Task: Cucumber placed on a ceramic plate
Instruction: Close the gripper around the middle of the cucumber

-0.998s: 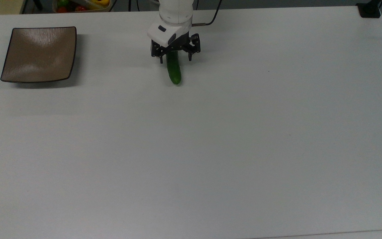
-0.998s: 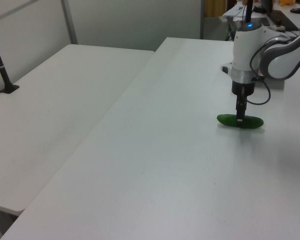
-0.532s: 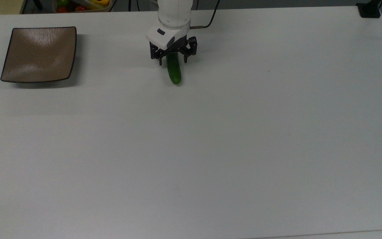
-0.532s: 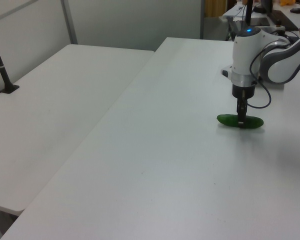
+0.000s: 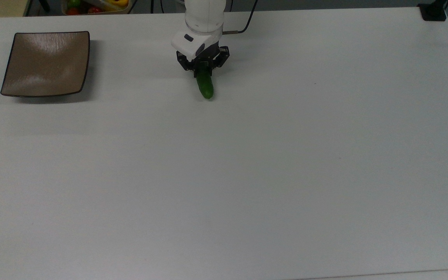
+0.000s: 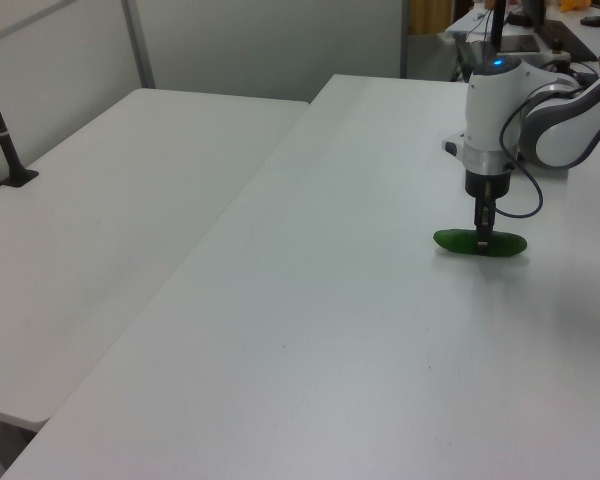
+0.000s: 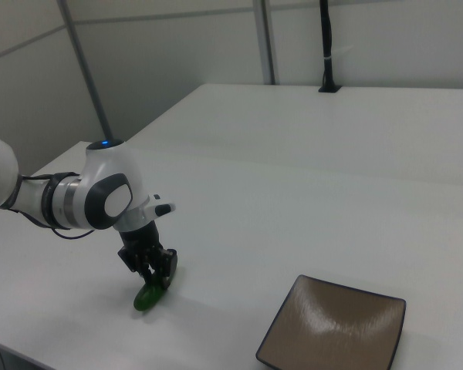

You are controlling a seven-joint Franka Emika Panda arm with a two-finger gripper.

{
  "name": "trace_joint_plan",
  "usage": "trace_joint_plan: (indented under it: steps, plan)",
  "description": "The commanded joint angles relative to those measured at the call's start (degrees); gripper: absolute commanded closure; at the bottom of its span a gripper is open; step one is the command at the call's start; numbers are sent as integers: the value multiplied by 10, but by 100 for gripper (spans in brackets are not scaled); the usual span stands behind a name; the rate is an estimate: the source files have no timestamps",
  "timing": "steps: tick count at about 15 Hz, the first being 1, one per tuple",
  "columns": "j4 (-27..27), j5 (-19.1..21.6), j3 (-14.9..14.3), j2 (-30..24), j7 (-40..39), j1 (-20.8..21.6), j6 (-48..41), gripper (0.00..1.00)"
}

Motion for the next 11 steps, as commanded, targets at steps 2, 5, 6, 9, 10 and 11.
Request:
trace_joint_plan:
  steps: [2, 5, 6, 9, 10, 11]
  plan:
    - [-7, -10, 2, -6, 9, -2, 8, 96]
    - [7, -7, 2, -15, 9, -10, -13, 94]
    - [20, -5, 2, -16, 7, -10, -34, 94]
    - [73, 6, -1, -17, 11, -10, -93, 93]
    - [93, 10, -5, -17, 10, -10, -113, 93]
    - [115, 17, -8, -17, 8, -11, -136, 93]
